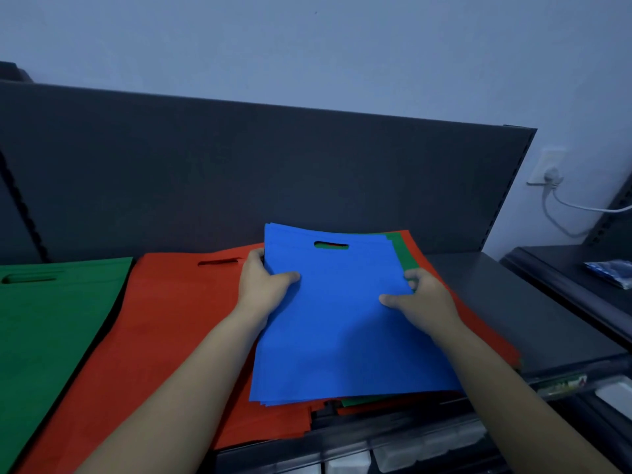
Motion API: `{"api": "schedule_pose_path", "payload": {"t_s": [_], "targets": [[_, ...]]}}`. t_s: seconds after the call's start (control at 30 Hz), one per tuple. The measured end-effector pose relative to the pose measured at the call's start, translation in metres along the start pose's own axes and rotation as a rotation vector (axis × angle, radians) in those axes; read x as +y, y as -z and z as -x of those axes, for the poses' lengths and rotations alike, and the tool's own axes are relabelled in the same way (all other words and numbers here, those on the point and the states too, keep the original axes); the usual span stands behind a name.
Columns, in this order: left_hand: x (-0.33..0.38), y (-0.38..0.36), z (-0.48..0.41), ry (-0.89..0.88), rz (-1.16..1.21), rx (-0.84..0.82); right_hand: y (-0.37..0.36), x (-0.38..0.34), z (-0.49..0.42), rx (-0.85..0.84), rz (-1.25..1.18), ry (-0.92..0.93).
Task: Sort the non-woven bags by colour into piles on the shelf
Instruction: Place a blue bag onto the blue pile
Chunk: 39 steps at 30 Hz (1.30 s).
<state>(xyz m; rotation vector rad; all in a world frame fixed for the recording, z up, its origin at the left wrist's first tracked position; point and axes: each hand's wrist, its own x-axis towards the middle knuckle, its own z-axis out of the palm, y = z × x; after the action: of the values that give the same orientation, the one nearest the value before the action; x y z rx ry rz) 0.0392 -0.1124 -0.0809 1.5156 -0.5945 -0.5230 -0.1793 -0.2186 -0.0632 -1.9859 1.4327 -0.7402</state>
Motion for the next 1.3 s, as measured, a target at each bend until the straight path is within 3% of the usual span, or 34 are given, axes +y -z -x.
{"api": "schedule_pose_path", "payload": {"t_s": [0.3, 0.43, 0.63, 0.8, 1.3], "targets": [[0.008, 0.015, -0.008, 0.063, -0.018, -0.017, -0.008, -0.002, -0.003, 0.016, -0.182, 0.074], [0.008, 0.022, -0.013, 0.05, -0.015, 0.025, -0.007, -0.001, 0.003, -0.006, 0.073, 0.114], [0.013, 0.028, -0.015, -0.002, 0.03, 0.075, -0.014, -0.01, 0.009, -0.108, 0.017, 0.182], [0.011, 0.029, -0.016, 0.018, 0.005, 0.048, -0.015, -0.013, 0.012, -0.028, 0.188, 0.191], [0.013, 0.043, -0.018, -0.143, -0.132, 0.152, -0.02, -0.016, 0.022, -0.101, -0.003, 0.188]]}}
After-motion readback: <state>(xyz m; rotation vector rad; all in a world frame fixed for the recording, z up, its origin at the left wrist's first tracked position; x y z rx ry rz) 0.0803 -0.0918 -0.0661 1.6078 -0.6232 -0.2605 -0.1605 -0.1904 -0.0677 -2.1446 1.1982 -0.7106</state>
